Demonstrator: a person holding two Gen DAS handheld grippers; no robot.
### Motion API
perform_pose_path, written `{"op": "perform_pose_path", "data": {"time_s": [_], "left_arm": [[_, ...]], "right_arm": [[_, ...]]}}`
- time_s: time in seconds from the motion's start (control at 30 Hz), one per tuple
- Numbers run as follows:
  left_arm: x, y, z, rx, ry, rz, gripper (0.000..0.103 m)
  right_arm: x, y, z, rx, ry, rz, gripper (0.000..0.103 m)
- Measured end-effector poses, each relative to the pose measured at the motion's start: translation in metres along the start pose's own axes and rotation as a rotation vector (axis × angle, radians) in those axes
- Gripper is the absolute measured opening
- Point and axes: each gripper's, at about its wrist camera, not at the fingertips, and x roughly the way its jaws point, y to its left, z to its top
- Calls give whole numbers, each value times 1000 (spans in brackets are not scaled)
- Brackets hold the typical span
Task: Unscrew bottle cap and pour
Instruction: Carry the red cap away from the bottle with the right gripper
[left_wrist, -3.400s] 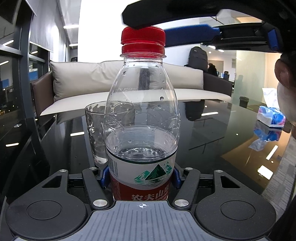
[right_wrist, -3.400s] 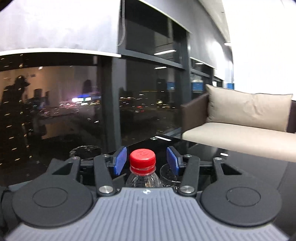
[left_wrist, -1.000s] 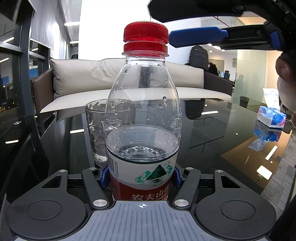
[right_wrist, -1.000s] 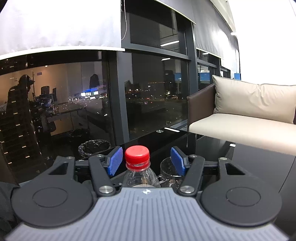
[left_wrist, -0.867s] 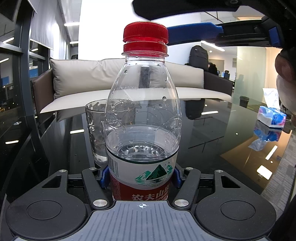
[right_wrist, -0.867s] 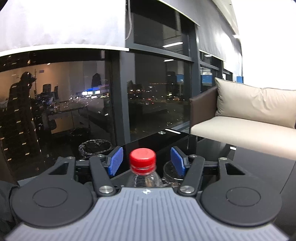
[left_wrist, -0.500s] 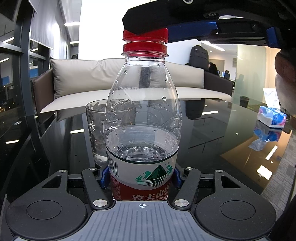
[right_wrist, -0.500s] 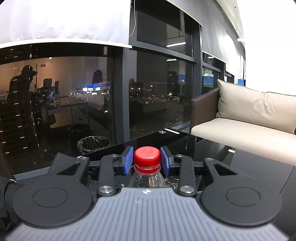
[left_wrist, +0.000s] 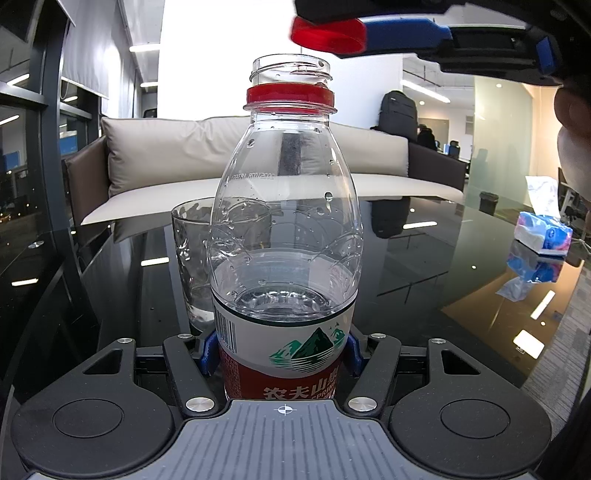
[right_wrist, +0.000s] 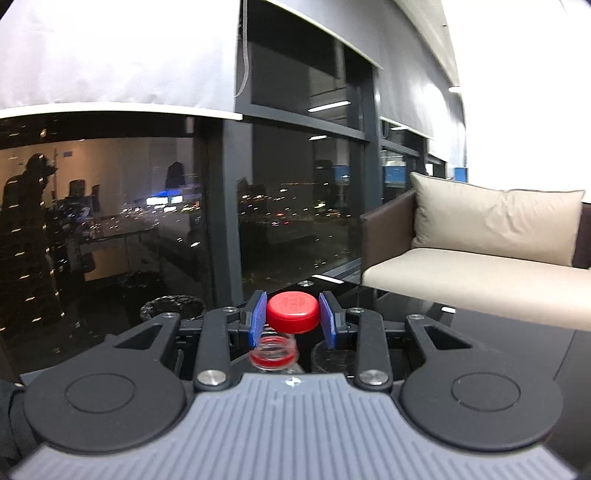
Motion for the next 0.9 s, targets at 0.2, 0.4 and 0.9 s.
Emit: {"op": "perform_pose_path", "data": {"time_s": [0.2,0.4,0.9], "left_arm": [[0,1,1,-3,0,0,57],[0,2,1,-4,1,2,57],[-1,5,1,-10,3,6,57]], "right_arm": [[-8,-15,-16,69,-1,-89,33],[-7,-34,-48,171,52,-186,33],[15,-51,-110,235,220,-274,33]]}}
